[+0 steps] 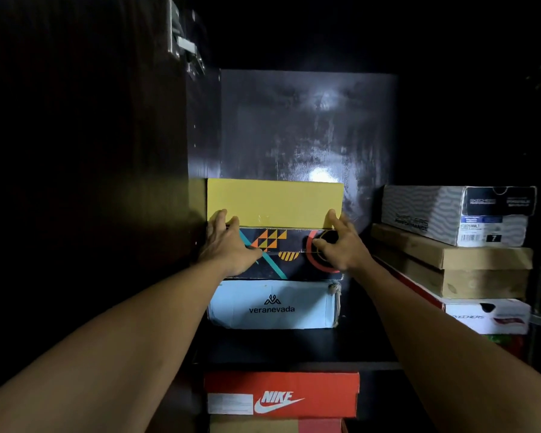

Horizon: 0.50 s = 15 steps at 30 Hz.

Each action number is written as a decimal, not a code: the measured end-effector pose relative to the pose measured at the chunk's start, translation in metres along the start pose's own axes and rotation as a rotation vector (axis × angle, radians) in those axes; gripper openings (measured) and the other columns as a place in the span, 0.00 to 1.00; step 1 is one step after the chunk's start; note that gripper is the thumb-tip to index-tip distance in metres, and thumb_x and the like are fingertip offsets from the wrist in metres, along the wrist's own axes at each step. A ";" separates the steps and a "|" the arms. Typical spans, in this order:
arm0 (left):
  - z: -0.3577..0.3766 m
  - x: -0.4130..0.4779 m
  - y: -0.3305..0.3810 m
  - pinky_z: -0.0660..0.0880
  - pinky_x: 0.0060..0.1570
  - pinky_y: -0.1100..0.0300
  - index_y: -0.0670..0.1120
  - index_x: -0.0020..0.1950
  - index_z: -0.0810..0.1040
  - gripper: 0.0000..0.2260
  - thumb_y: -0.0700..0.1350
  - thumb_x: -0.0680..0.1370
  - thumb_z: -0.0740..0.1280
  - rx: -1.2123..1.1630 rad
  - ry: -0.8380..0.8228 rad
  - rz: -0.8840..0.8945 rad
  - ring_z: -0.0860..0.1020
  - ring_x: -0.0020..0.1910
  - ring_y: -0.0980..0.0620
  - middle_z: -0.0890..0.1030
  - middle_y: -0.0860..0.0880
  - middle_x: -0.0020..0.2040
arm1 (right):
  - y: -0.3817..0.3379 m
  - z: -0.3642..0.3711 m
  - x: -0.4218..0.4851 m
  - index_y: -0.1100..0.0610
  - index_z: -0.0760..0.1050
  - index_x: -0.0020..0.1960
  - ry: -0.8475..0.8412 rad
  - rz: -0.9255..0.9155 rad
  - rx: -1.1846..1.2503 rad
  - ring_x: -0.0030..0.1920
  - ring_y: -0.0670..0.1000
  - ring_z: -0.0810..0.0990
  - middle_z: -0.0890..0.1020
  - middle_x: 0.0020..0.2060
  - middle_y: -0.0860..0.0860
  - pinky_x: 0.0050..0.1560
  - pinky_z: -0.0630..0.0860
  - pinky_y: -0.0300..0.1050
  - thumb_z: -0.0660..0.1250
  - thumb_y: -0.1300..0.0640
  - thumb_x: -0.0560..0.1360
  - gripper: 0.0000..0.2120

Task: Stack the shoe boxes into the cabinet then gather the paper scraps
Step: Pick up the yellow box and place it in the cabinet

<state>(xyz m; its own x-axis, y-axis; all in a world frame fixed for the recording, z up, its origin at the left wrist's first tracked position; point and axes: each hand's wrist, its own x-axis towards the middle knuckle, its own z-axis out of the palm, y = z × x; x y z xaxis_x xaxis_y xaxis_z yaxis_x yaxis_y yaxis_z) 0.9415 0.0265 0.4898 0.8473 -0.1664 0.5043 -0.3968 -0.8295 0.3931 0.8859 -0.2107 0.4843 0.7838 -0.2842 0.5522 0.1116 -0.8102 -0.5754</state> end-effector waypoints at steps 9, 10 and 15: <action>-0.025 -0.050 0.012 0.61 0.73 0.46 0.47 0.79 0.59 0.40 0.62 0.74 0.70 0.017 -0.129 0.128 0.48 0.80 0.47 0.48 0.49 0.81 | -0.020 -0.026 -0.058 0.49 0.48 0.81 0.010 0.002 0.089 0.77 0.59 0.58 0.53 0.80 0.54 0.76 0.59 0.62 0.70 0.50 0.77 0.41; -0.030 -0.061 0.014 0.61 0.73 0.47 0.47 0.79 0.61 0.39 0.62 0.74 0.71 0.005 -0.133 0.144 0.51 0.79 0.47 0.50 0.49 0.81 | -0.024 -0.030 -0.071 0.50 0.49 0.81 0.014 0.002 0.087 0.77 0.59 0.60 0.54 0.80 0.54 0.76 0.60 0.59 0.69 0.51 0.78 0.40; -0.060 -0.128 0.025 0.66 0.71 0.50 0.46 0.75 0.68 0.37 0.62 0.72 0.72 -0.023 -0.170 0.199 0.63 0.75 0.46 0.62 0.47 0.77 | -0.054 -0.067 -0.157 0.54 0.60 0.78 0.023 0.025 0.097 0.67 0.55 0.74 0.70 0.71 0.58 0.65 0.68 0.35 0.70 0.54 0.77 0.33</action>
<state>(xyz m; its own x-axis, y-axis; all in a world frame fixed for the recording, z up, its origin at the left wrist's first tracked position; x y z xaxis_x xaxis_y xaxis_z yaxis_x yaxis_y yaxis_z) 0.8019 0.0593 0.4807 0.7983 -0.4138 0.4376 -0.5678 -0.7592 0.3180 0.7158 -0.1569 0.4694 0.7731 -0.3166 0.5496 0.1514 -0.7493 -0.6446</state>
